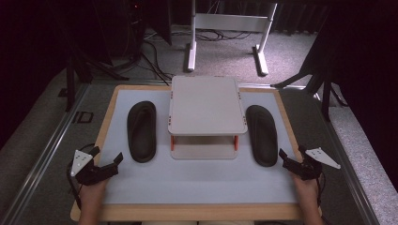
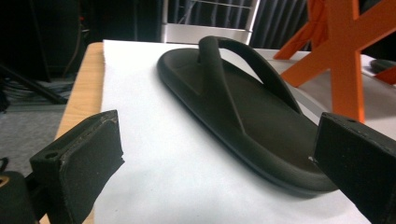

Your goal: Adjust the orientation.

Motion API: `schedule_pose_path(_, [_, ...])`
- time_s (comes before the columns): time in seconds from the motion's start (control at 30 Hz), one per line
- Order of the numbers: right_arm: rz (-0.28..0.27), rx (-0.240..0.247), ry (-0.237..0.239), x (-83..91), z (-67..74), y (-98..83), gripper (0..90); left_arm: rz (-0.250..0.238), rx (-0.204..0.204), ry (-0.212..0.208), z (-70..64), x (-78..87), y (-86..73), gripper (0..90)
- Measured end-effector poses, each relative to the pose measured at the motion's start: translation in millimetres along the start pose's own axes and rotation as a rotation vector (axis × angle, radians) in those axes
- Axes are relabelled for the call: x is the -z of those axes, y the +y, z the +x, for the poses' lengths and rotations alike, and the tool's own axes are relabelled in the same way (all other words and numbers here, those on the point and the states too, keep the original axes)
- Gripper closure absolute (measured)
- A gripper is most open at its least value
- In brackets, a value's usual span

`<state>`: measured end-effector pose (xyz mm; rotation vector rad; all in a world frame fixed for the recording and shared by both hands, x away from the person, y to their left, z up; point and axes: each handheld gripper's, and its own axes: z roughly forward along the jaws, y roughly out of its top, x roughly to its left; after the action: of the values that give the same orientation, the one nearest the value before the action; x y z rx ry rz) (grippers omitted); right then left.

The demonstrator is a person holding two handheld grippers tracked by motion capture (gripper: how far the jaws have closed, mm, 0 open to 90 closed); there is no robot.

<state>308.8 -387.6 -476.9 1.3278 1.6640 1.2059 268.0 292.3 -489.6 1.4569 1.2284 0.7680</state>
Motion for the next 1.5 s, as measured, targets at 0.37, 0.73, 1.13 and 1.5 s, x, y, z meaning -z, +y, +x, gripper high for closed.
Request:
schedule_pose_path(0.37, [0.011,-0.005,0.004,-0.9,-0.4,0.4,13.8,0.064,-0.020,-0.031,-2.0,-2.1,2.6,1.5])
schedule_pose_path(0.73, [0.017,-0.001,0.006,-1.8,0.1,0.6,13.9,0.118,0.031,-0.092,1.1,-0.3,7.5,1.5])
schedule_pose_path(1.13, [0.023,-0.011,0.016,-2.2,-0.8,0.8,13.9,0.159,0.012,-0.136,-10.1,-6.7,27.9,1.6])
schedule_pose_path(1.5, [0.026,-0.015,0.028,-2.6,-1.3,0.8,14.2,0.261,-0.053,-0.200,-23.7,-24.9,59.5,2.4])
